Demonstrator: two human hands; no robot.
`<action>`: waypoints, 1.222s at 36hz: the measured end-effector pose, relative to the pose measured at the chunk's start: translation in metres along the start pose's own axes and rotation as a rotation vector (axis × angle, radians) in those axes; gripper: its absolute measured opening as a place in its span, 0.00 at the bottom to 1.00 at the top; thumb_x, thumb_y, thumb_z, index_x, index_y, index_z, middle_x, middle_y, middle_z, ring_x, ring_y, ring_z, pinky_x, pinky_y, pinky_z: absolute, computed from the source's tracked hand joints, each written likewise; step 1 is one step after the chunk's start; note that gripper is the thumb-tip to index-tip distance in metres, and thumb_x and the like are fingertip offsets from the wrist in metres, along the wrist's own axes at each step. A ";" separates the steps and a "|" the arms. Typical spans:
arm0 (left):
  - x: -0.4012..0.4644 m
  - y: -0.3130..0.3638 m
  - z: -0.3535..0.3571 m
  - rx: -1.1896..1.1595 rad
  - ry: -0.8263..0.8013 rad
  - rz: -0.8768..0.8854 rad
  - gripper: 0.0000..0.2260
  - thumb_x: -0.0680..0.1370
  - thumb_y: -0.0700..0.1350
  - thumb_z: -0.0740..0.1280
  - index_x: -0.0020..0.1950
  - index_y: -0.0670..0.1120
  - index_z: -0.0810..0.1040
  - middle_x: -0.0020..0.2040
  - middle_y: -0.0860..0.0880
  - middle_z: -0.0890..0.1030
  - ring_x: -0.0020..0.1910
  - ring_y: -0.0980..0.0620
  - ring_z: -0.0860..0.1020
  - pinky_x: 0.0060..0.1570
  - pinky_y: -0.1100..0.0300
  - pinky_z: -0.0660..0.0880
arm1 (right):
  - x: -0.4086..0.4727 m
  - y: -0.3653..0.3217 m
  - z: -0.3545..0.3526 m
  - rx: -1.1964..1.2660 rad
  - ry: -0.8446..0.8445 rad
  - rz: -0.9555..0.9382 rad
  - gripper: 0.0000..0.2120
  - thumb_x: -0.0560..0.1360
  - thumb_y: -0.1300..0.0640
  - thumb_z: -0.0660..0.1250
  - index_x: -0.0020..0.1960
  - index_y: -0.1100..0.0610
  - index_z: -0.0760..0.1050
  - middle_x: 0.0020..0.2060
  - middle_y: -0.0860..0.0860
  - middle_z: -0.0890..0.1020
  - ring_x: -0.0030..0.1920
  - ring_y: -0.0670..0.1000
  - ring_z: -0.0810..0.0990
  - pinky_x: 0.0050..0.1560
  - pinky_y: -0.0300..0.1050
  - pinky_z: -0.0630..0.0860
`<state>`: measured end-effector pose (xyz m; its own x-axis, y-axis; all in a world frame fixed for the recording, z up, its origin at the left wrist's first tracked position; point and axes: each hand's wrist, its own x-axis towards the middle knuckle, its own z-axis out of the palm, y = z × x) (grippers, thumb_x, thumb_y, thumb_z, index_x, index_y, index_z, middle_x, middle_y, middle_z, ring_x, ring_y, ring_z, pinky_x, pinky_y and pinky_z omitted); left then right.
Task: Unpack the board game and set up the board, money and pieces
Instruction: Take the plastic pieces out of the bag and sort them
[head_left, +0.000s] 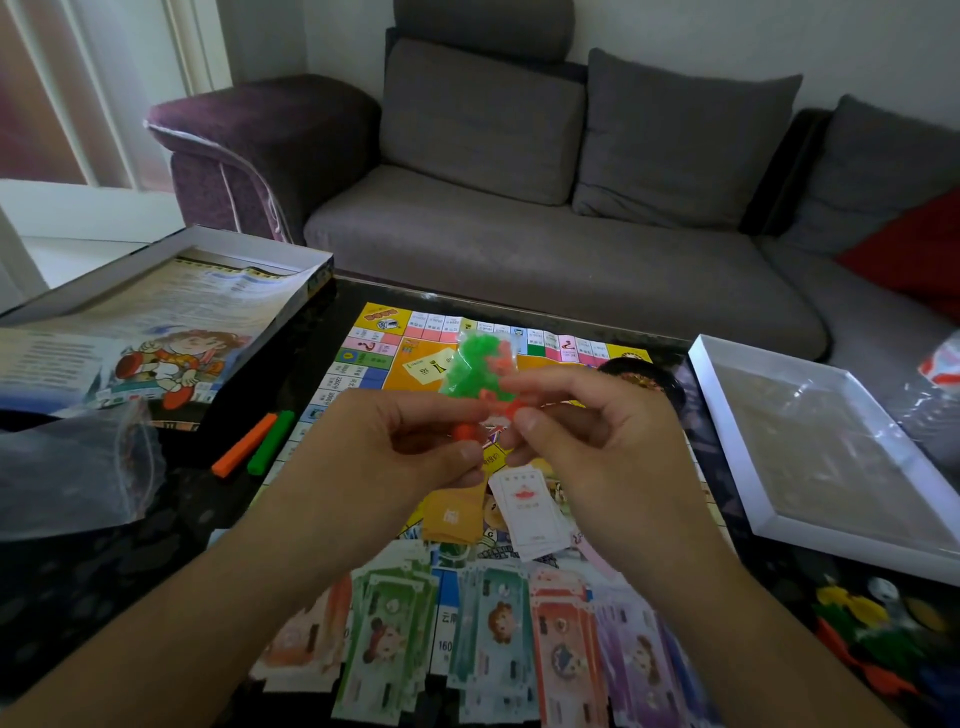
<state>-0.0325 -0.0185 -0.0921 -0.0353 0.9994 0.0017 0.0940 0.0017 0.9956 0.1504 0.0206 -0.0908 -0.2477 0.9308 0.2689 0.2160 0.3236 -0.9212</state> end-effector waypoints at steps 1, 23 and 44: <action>0.001 0.000 -0.001 0.040 0.004 0.009 0.15 0.77 0.33 0.73 0.53 0.54 0.86 0.45 0.52 0.88 0.44 0.53 0.88 0.46 0.66 0.82 | 0.000 -0.001 0.001 0.018 -0.009 0.009 0.12 0.79 0.69 0.71 0.56 0.55 0.84 0.43 0.51 0.87 0.43 0.51 0.88 0.45 0.43 0.84; 0.001 -0.004 -0.004 0.388 0.122 0.143 0.11 0.69 0.47 0.82 0.47 0.56 0.86 0.40 0.61 0.86 0.42 0.63 0.84 0.46 0.63 0.83 | -0.003 0.004 0.009 0.003 -0.021 0.020 0.08 0.75 0.69 0.75 0.48 0.57 0.86 0.41 0.48 0.88 0.41 0.50 0.88 0.43 0.41 0.84; -0.001 -0.004 -0.015 0.189 0.033 -0.029 0.15 0.70 0.39 0.81 0.53 0.49 0.85 0.42 0.48 0.88 0.38 0.50 0.87 0.41 0.60 0.84 | -0.011 0.021 0.022 0.002 -0.022 -0.048 0.11 0.76 0.67 0.75 0.50 0.51 0.88 0.46 0.44 0.89 0.52 0.48 0.88 0.56 0.50 0.84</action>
<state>-0.0474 -0.0200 -0.0943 -0.0725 0.9972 -0.0203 0.2771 0.0397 0.9600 0.1367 0.0132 -0.1194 -0.2788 0.9101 0.3067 0.2017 0.3677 -0.9078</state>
